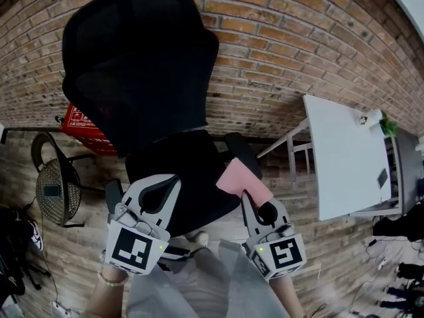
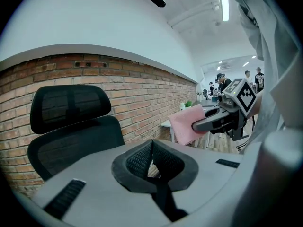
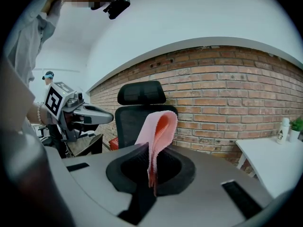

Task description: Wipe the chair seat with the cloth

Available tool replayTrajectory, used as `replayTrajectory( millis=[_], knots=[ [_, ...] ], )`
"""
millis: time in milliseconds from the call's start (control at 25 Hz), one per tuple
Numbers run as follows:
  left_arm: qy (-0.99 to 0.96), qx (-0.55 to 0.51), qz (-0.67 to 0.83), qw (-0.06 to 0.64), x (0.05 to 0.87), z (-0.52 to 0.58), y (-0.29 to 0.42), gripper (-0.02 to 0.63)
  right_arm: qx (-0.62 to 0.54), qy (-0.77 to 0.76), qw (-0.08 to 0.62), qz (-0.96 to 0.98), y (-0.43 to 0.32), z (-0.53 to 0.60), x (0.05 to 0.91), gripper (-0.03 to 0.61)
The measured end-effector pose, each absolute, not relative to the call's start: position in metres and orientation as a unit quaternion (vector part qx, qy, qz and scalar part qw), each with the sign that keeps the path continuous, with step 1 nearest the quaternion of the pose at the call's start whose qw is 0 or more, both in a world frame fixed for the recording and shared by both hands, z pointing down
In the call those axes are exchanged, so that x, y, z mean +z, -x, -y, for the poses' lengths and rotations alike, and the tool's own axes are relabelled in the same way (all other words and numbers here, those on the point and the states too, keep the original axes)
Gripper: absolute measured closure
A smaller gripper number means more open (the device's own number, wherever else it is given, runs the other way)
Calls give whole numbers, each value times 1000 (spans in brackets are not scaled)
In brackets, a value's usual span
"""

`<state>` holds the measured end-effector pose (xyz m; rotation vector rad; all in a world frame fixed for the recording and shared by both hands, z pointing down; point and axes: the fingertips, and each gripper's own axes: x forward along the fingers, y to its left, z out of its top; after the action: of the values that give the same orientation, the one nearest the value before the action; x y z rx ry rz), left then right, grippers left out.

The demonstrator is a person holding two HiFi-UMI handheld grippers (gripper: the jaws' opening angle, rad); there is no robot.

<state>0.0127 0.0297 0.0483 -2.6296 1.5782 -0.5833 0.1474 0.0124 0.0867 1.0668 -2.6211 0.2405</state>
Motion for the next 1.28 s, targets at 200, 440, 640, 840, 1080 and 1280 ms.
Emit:
replayTrajectory(
  millis=[200,440,640,840,1080,1280],
  knots=[
    [842,-187,-506,13,49,-30,-12,595,78,-365,151,915,-144,-13,86,528],
    [841,-185,-507,11,50,-31,-11,595,68,-360,153,918,-138,-13,83,528],
    [843,-187,-505,11,51,-33,-11,595,67,-359,153,918,-136,-14,83,528],
    [838,-184,-514,11,49,-32,-3,595,66,-357,158,918,-130,-17,84,528],
    [834,-184,-521,12,48,-32,3,595,61,-349,164,921,-124,-21,87,528],
    [833,-185,-522,9,50,-34,7,595,59,-346,164,922,-120,-22,86,528]
  ],
)
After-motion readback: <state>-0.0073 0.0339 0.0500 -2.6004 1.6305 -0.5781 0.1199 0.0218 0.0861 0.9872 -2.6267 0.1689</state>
